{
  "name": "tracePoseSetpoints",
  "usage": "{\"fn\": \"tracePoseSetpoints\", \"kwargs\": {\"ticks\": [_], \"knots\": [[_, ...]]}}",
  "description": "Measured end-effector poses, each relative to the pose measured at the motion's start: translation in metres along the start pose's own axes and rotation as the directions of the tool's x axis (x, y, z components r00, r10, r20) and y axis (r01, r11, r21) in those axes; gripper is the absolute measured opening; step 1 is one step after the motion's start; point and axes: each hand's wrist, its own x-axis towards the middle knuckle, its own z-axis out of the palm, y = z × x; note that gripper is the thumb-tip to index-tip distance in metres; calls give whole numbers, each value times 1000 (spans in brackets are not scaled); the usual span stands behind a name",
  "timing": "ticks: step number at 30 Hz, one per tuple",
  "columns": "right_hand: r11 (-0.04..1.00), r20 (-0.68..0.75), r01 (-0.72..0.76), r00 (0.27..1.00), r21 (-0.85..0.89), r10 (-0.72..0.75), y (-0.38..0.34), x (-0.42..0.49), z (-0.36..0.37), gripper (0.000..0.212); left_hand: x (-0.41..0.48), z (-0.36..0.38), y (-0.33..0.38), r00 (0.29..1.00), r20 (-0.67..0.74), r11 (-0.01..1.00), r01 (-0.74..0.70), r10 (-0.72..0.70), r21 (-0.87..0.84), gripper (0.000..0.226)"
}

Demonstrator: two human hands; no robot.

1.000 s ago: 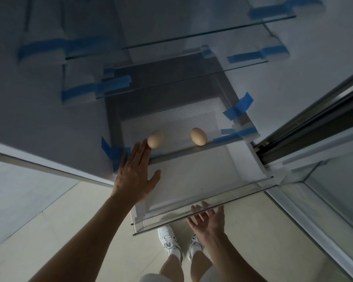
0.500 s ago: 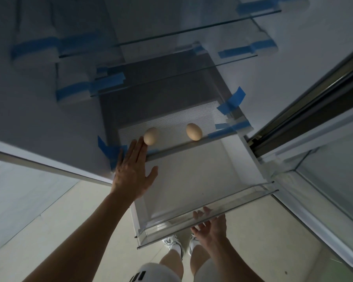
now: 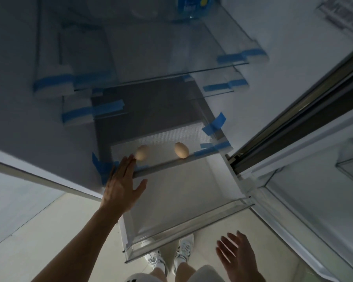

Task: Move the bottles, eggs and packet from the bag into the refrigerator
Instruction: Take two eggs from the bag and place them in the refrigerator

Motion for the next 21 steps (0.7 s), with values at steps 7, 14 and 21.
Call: {"fn": "tracePoseSetpoints", "kwargs": {"ticks": [7, 14, 21], "knots": [[589, 362, 721, 692, -364, -624, -40, -58, 55, 13, 10, -10, 6, 985, -87, 980, 132, -146, -150, 70], [-218, 773, 892, 197, -397, -603, -83, -48, 185, 29, 45, -12, 28, 969, -105, 965, 206, -224, -161, 74], [-562, 829, 654, 190, -507, -527, -90, -5, 234, 63, 62, -6, 31, 962, -83, 959, 247, -259, -137, 64]]}}
